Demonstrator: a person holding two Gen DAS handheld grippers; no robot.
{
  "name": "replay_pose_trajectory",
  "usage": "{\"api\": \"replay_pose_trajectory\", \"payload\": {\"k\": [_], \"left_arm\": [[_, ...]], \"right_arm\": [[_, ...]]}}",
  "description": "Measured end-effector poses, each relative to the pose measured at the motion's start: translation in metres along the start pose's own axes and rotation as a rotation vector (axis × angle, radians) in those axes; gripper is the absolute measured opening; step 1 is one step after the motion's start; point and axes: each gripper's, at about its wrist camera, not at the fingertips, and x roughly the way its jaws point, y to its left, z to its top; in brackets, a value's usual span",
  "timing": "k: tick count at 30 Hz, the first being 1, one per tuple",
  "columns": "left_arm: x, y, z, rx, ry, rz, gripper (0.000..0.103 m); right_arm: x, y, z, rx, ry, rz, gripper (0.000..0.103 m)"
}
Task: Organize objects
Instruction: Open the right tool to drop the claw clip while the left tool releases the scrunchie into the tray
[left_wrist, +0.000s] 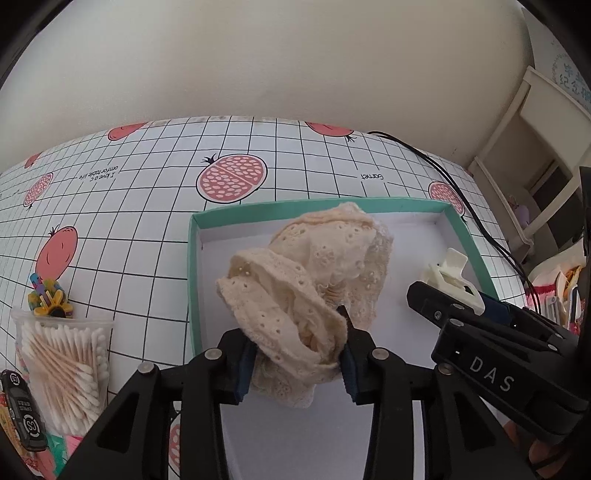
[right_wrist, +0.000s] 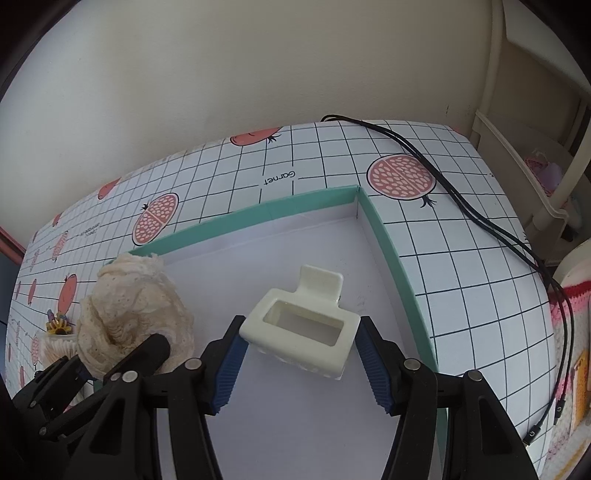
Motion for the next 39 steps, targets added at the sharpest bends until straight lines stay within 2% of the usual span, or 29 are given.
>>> {"api": "replay_pose_trajectory", "payload": {"k": [5,19,22,28,35,39], "left_arm": [[-0.008,0.002,0.005,-0.015,-0.010,-0.002,0.051],[-0.065,0.002,0.023,-0.025,-0.125,0.003,0.053],[-0.074,0.004,0.025,-0.028,-0.143,0.007,0.057],[-0.078,0.003,0.025,-0.025,-0.154,0.015,0.058],[-0.061,0.002,0.022,-0.020,-0.122,0.026,0.060],[-0.065,0.003,0.021,-0.025,-0.137,0.036,0.060]], "right_arm": [[-0.012,-0.002,0.003,0.001,-0.021,0.009,0.064],[-0.071,0.001,0.019,0.010,-0.125,0.060,0.064],[-0.078,0.000,0.020,0.012,-0.132,0.065,0.064],[-0.075,0.000,0.019,0.012,-0.116,0.058,0.064],[-0.064,-0.002,0.015,0.012,-0.086,0.051,0.064],[-0.062,-0.003,0.014,0.012,-0.078,0.048,0.064]]}}
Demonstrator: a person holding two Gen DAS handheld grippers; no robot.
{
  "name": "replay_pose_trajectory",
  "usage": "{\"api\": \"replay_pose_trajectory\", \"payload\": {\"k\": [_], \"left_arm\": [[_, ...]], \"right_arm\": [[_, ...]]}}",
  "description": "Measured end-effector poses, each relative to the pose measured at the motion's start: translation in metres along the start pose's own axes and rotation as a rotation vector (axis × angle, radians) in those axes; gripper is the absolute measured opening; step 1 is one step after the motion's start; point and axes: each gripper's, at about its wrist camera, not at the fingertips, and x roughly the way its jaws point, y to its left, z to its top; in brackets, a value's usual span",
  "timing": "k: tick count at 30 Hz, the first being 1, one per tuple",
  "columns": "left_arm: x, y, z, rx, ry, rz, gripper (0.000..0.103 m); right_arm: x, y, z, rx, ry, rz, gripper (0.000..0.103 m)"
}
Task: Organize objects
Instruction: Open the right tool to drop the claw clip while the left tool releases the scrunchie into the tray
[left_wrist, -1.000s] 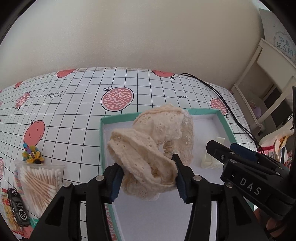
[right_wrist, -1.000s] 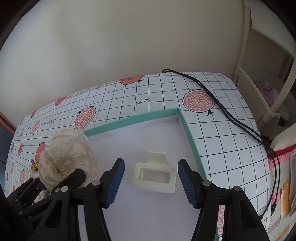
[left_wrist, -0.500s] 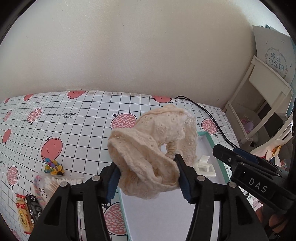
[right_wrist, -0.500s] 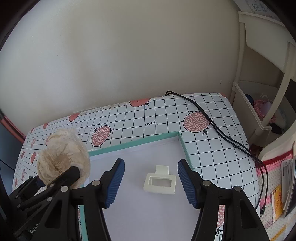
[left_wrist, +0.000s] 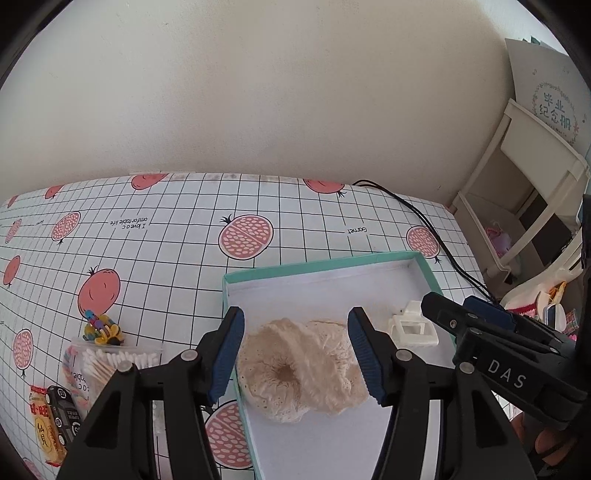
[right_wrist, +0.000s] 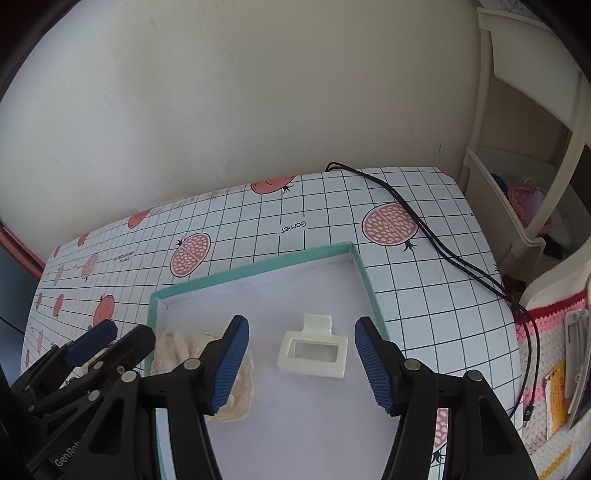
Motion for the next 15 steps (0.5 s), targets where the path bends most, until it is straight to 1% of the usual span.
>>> {"api": "replay_pose_trajectory", "payload": {"k": [8,10,11,12,14,15], "left_arm": [[-0.008,0.009,0.004,-0.024,-0.028,0.054,0.061],[-0.008,0.012,0.005,-0.031,-0.031,0.067,0.061],[-0.008,0.014,0.005,-0.036,-0.031,0.075,0.063],[-0.008,0.016,0.005,-0.040,-0.033,0.084,0.065],[-0.007,0.020,0.005,-0.051,-0.039,0.102,0.078],[-0.008,0.023,0.005,-0.059,-0.044,0.108,0.079]], "right_arm": [[0.005,0.001,-0.003,-0.006,0.023,-0.002,0.065],[0.007,0.000,-0.005,-0.005,0.028,-0.007,0.070],[0.008,0.000,-0.005,-0.007,0.032,-0.009,0.071],[0.009,0.000,-0.006,-0.010,0.036,-0.012,0.074],[0.010,0.000,-0.007,-0.015,0.038,-0.016,0.078],[0.011,0.000,-0.008,-0.017,0.040,-0.018,0.081]]}}
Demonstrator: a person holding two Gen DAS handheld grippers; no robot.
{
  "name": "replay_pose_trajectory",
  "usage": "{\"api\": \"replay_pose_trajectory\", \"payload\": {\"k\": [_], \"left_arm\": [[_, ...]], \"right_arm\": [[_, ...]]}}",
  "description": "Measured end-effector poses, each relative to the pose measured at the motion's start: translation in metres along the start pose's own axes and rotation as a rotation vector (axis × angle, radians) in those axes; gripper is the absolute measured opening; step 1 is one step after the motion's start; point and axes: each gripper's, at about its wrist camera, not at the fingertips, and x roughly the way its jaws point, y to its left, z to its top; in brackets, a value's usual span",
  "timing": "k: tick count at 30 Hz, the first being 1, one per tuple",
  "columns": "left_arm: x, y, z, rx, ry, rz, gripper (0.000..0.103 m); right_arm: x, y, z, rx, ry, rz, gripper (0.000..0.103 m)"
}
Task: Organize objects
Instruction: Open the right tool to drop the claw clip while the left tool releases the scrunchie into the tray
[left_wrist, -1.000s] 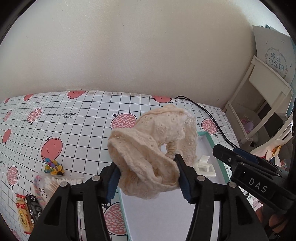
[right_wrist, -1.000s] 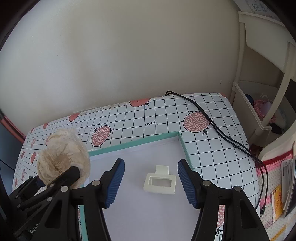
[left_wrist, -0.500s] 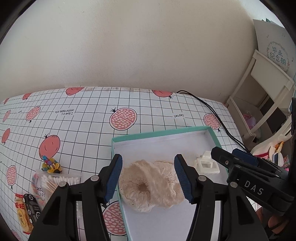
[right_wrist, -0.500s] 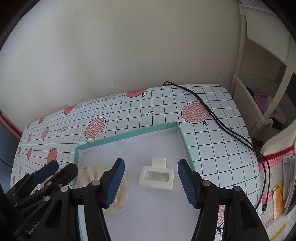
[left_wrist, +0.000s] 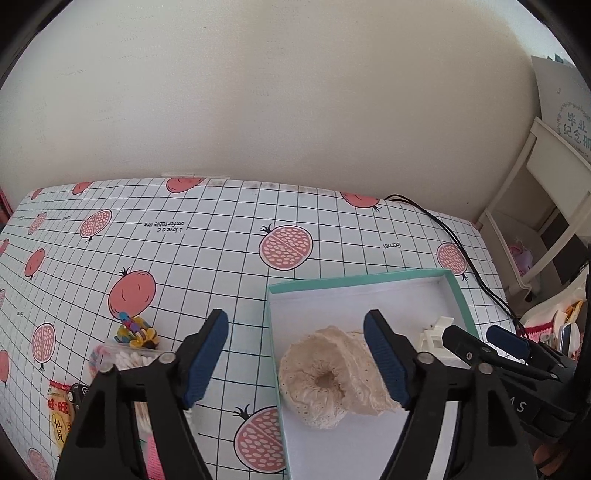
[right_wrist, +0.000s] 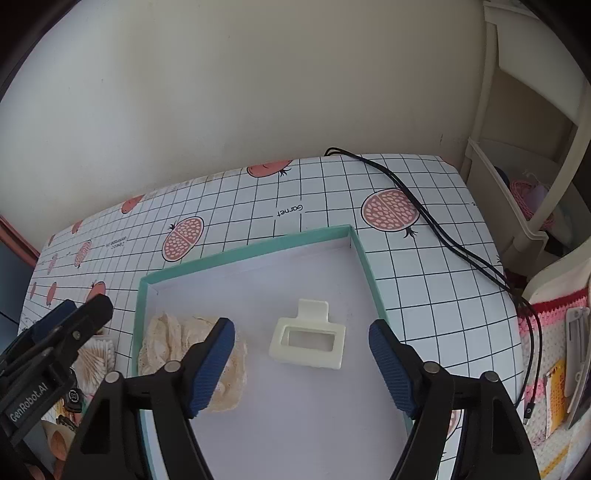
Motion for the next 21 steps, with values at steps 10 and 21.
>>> {"api": "replay_pose_trajectory", "payload": {"k": [10,21], "left_arm": [[0.002,0.021,0.002,-0.065,-0.019,0.045,0.089],[0.001,0.025,0.000,-0.069,-0.032,0.069,0.090]], "right_arm": [[0.003,0.005,-0.002,-0.022,-0.003,-0.006,0.103],[0.005,0.002,-0.002,-0.012,0.003,-0.017,0.103]]}}
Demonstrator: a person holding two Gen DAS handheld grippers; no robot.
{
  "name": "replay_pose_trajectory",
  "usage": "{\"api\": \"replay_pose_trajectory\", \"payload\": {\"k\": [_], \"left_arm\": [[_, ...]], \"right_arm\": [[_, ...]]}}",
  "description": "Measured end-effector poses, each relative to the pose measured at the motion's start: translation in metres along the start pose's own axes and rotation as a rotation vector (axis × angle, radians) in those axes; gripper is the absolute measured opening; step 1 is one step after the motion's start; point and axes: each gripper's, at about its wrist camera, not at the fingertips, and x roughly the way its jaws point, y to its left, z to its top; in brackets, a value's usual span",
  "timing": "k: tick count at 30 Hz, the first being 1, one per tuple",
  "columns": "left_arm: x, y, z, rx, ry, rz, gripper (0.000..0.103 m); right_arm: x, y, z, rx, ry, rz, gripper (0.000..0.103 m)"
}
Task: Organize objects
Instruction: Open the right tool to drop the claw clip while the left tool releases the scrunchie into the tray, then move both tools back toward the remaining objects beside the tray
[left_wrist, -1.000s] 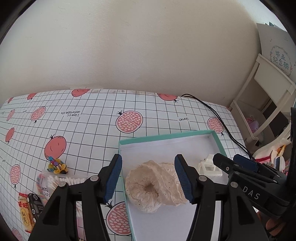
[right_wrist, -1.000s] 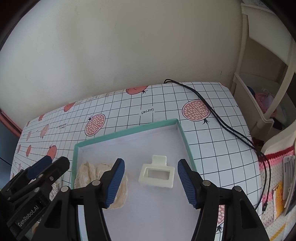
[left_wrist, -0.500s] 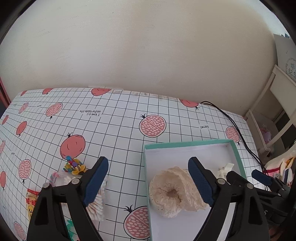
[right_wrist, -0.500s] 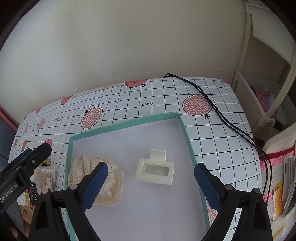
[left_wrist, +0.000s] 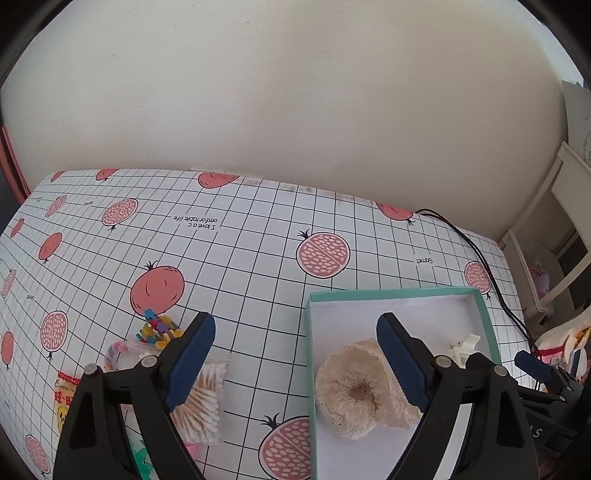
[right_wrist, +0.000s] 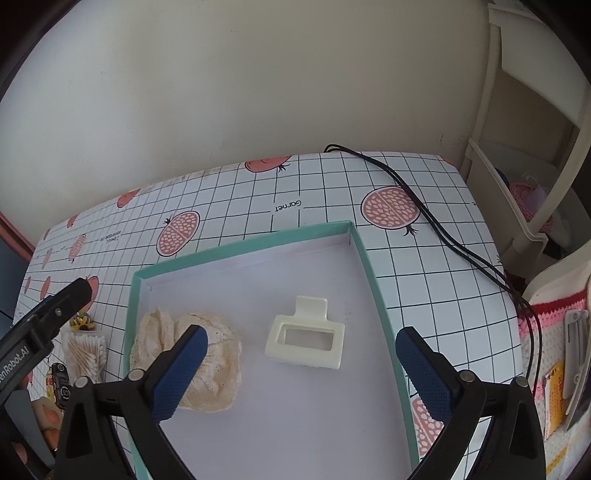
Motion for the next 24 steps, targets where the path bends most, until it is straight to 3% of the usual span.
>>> {"api": "replay_pose_trajectory", "payload": {"k": [9,13,24], "left_arm": [[-0.019,0.000,0.004,0.018,-0.013,-0.003,0.090],[-0.038,0.004,0.005,0.050,-0.030,0.036,0.090],[-0.098,0.050,0.005,0.024,-0.053,0.108,0.090]], "right_arm": [[-0.020,0.009,0.001,-0.013,-0.017,0.001,0.103],[-0.036,0.018,-0.002,-0.025,-0.029,0.005,0.103],[-0.081,0.061,-0.013,-0.092,-0.056,0.036,0.103]]}}
